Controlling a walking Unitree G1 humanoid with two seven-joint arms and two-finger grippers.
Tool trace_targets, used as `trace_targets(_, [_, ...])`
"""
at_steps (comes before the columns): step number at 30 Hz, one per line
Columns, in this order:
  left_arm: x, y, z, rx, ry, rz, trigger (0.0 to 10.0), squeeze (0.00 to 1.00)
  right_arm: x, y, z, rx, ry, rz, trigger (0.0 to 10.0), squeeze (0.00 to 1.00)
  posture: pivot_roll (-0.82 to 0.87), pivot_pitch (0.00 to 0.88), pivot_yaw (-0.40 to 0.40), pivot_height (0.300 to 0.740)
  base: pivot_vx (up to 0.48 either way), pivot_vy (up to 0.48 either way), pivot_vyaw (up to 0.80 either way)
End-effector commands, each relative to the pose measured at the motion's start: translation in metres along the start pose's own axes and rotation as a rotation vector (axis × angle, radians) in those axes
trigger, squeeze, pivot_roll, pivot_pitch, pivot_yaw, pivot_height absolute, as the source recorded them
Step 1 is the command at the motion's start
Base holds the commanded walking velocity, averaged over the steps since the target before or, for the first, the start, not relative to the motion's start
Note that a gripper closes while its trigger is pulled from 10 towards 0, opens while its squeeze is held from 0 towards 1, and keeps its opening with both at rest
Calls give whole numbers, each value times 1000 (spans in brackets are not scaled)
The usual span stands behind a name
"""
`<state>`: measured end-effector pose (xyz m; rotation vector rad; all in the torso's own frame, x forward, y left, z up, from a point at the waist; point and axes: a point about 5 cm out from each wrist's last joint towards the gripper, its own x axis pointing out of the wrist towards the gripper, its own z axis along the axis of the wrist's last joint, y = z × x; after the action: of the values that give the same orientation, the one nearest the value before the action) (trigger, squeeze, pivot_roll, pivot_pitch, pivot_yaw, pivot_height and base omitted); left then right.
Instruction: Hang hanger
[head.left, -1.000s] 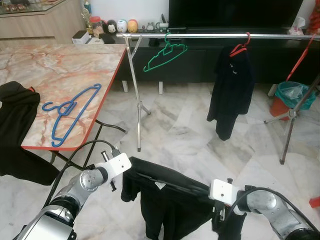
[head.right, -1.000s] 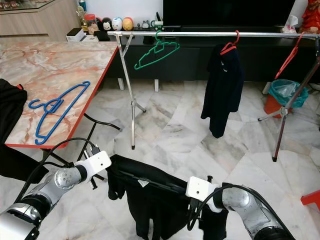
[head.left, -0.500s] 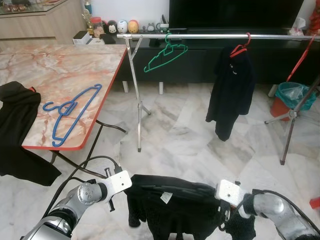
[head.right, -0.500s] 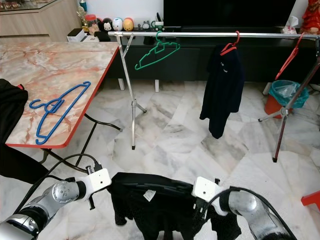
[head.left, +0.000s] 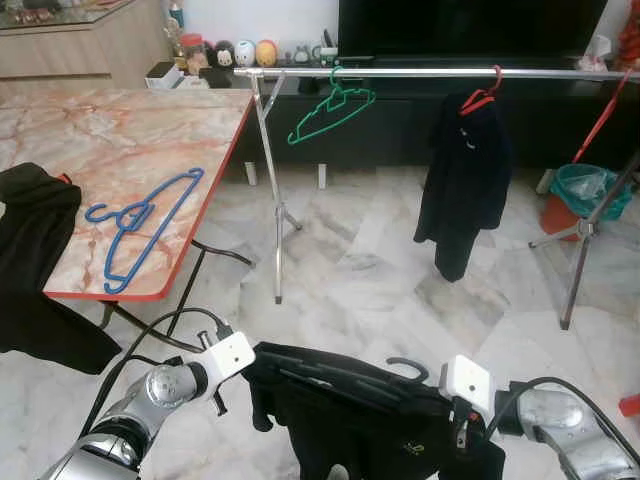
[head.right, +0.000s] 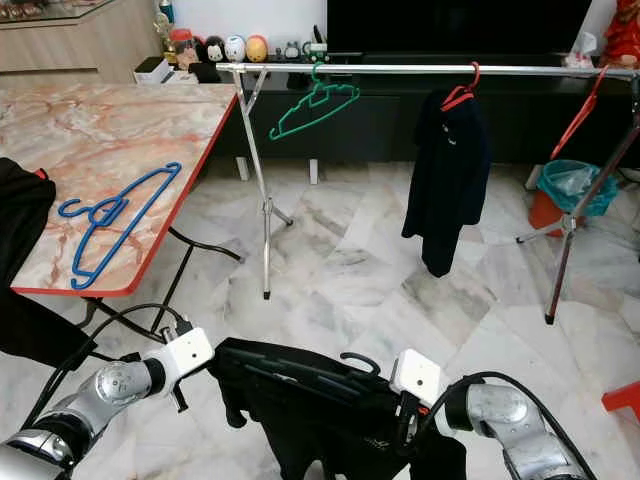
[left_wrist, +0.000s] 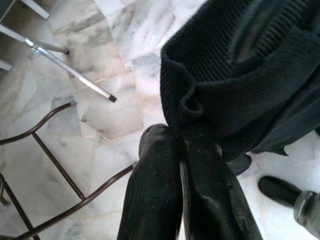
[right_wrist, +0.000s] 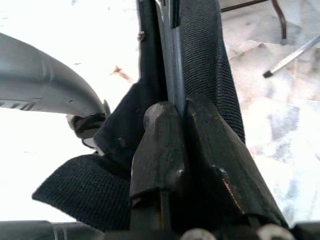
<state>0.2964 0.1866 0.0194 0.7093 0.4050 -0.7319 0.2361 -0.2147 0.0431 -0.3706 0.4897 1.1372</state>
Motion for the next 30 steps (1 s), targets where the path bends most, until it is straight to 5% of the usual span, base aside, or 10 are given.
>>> trace_targets(1, [-17,16,-22,-87,77,123,0,0,-18,-5,-3,13,16,-32,0,0,-15,8,55,740,0,0,0])
trace_targets(7, [-15,6,-24,-126,58,42,0,0,-16,-11,-1,14,-8,-115,0,0,-17,8,54,740,0,0,0])
trace_targets(9, [-8,-11,-16,-118,16,-60,0,0,-5,-17,5,-1,-65,-207,0,0,-17,7,53,740,0,0,0])
trace_targets(14, [-1,-18,-7,-142,-36,-95,0,0,9,-19,11,8,-130,-303,0,0,-18,7,50,740,0,0,0])
trace_targets(21, [8,-23,17,-172,-152,-187,0,0,38,-29,17,156,-277,-628,0,0,-10,6,47,740,0,0,0])
trace_targets(25, [10,-25,22,-174,-183,-230,0,0,38,-36,13,228,-286,-799,0,0,-12,4,49,740,0,0,0])
trace_targets(30, [12,-28,29,-176,-219,-278,0,0,48,-36,11,310,-300,-880,0,0,-10,3,48,740,0,0,0])
